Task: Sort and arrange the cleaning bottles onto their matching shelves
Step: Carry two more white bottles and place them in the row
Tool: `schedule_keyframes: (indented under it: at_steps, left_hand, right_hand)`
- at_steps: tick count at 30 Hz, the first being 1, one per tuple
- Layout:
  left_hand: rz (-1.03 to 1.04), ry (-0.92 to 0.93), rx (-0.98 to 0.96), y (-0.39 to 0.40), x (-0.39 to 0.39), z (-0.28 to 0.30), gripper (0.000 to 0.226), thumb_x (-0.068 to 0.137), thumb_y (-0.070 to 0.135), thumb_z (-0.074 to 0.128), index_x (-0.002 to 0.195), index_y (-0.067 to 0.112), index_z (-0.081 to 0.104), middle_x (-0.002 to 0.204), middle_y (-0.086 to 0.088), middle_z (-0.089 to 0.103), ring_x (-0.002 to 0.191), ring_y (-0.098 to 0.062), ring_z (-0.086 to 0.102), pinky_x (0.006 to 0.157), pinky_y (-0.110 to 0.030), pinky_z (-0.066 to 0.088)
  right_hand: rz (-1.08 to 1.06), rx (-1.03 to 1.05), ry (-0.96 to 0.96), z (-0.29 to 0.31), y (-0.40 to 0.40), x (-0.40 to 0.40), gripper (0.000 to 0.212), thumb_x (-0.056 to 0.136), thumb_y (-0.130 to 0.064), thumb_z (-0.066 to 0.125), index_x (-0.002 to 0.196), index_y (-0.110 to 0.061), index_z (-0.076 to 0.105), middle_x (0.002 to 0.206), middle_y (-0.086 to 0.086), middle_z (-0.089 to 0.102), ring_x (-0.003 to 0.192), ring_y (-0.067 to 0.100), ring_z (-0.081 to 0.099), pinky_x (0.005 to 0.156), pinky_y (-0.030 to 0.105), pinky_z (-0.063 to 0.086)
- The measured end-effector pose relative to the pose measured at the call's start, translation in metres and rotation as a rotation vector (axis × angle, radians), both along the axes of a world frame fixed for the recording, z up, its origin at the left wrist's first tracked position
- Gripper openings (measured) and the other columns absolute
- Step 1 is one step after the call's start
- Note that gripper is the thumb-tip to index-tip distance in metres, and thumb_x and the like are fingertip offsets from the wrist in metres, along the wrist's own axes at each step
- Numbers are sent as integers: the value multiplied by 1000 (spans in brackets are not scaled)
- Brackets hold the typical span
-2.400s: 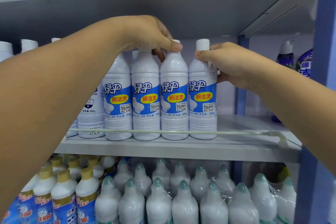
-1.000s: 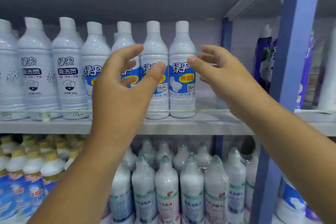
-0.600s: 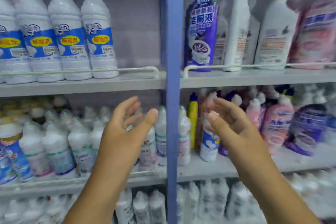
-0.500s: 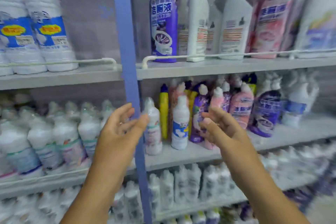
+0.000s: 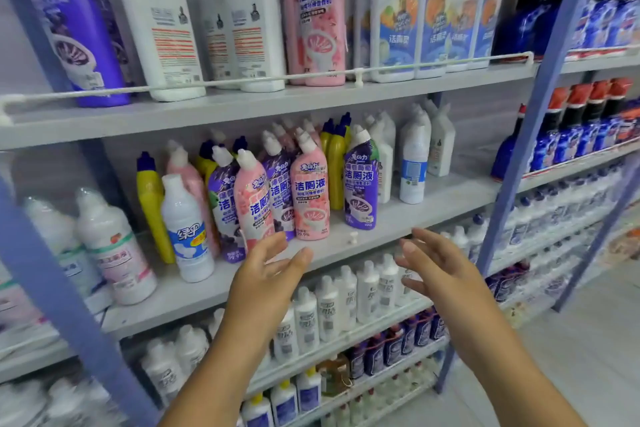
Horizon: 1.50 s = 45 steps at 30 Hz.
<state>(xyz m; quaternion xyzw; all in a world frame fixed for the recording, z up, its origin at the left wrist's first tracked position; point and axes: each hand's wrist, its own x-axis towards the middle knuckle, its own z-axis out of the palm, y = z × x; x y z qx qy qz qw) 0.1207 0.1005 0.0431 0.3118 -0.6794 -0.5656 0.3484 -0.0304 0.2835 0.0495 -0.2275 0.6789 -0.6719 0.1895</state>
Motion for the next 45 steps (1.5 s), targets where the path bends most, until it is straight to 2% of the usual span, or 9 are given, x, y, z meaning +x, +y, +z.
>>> schedule_keyframes:
  at_steps: [9,21,25,28,32,35,38,41,45]
  left_hand:
    - [38,-32,65,-43,-110,-48,39,88,43,74,123,42,58,123,28,61,111,6,59,83,-21,45]
    - [143,35,86,-66,-224,-43,45,88,37,76,128,38,55,124,19,61,103,13,57,93,-30,52]
    - [287,22,98,-61,-220,-52,44,84,41,77,123,40,58,122,14,66,105,3,64,94,-34,55]
    - [431,36,80,-62,-211,-55,35,89,26,77,112,41,56,115,14,67,93,9,65,78,-18,53]
    - [821,-30,-130,-65,-185,-60,39,85,26,81,118,33,61,115,10,67,103,-7,66,95,-35,53]
    - [1194,-143,-314,-79,-160,-50,64,78,25,86,133,12,55,131,-11,56,122,-27,53,101,-37,45]
    - [1044,-100,-89,-97,-148,-39,66,82,29,83,138,18,50,130,-2,59,121,-24,60,94,-34,50]
    - [977,-226,-123,-106,-144,-40,57,83,29,83,131,24,53,117,4,67,105,-23,67,87,-47,60]
    - [937,-202,-129,-118,-140,-42,49,79,27,86,116,26,54,107,5,68,93,-20,69,77,-45,62]
  right_hand:
    - [-58,90,43,-20,-43,-129,47,89,-49,70,134,-38,57,123,-16,68,106,7,71,97,44,57]
    - [-141,240,210,-10,-137,-344,68,88,-34,78,143,-15,42,129,2,49,107,20,51,87,36,44]
    - [-90,258,214,-34,-156,-384,70,83,-26,84,142,-15,48,136,9,60,120,31,60,99,44,51]
    - [-8,274,225,-48,-169,-400,73,72,-42,89,133,-18,56,122,10,69,107,35,66,93,53,56]
    - [83,170,239,-56,-168,-394,40,77,-26,88,111,-23,65,101,7,73,92,32,70,84,52,59]
    - [165,119,290,-61,-163,-376,40,79,-22,87,113,-20,65,99,4,72,86,24,70,76,42,56]
    - [238,106,297,-69,-162,-357,47,77,-28,88,116,-19,63,101,3,72,85,21,70,75,42,56]
    - [290,71,296,-71,-162,-336,48,77,-29,88,116,-22,61,104,-2,71,88,21,70,75,41,56]
    - [311,51,304,-74,-167,-310,44,78,-26,87,113,-25,59,103,-7,70,91,21,70,78,45,58]
